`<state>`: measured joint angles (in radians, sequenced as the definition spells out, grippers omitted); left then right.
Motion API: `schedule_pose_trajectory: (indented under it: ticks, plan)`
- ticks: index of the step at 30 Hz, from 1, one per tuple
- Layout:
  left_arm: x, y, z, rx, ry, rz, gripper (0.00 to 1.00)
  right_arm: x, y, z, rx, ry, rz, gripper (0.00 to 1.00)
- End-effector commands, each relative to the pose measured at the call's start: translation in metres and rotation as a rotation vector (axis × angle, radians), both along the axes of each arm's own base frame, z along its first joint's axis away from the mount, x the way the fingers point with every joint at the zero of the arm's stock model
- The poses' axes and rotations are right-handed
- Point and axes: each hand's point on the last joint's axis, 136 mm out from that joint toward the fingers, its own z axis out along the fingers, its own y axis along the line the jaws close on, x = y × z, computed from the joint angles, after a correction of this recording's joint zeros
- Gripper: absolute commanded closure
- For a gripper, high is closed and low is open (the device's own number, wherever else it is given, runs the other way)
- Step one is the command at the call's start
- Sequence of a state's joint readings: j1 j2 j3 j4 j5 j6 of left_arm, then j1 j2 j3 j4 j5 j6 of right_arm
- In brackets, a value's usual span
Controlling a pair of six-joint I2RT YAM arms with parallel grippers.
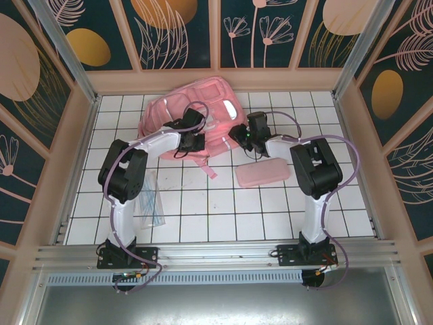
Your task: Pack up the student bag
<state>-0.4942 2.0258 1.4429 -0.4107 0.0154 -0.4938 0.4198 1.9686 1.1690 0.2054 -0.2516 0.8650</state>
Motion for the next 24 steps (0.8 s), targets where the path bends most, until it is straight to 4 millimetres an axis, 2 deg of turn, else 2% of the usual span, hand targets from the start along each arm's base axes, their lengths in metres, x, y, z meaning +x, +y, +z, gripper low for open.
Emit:
schedule_pose_trajectory:
  ticks: [1, 3, 6, 9, 12, 19, 20, 21, 23, 24]
  plan:
    - [-0.006, -0.039, 0.042, -0.255, -0.028, -0.084, 1.00, -0.014, 0.002, 0.032, 0.010, -0.033, 0.066, 0.52]
    - [-0.006, -0.054, 0.063, -0.363, -0.047, -0.102, 1.00, -0.025, 0.003, 0.038, 0.018, -0.021, 0.103, 0.38]
    - [-0.008, -0.067, 0.084, -0.451, -0.062, -0.119, 1.00, -0.038, 0.010, 0.048, 0.078, -0.009, 0.146, 0.22]
    - [-0.012, -0.074, 0.094, -0.470, -0.073, -0.133, 1.00, -0.044, 0.023, 0.053, 0.156, 0.010, 0.173, 0.20]
    - [-0.018, -0.078, 0.101, -0.483, -0.080, -0.143, 1.00, -0.041, 0.035, 0.050, 0.200, 0.016, 0.166, 0.21]
    - [-0.036, -0.087, 0.105, -0.523, -0.063, -0.165, 1.00, -0.017, 0.043, 0.019, 0.259, 0.068, 0.088, 0.26]
    - [-0.038, -0.089, 0.106, -0.524, -0.060, -0.171, 1.00, -0.014, 0.043, 0.012, 0.249, 0.080, 0.071, 0.29]
    - [-0.041, -0.090, 0.106, -0.523, -0.059, -0.177, 1.00, -0.012, 0.044, 0.008, 0.251, 0.083, 0.062, 0.39]
    - [-0.043, -0.087, 0.103, -0.498, -0.053, -0.177, 1.00, -0.008, 0.044, 0.001, 0.266, 0.087, 0.041, 0.73]
    - [-0.044, -0.082, 0.098, -0.469, -0.051, -0.170, 1.00, -0.007, 0.042, 0.000, 0.271, 0.083, 0.033, 0.96]
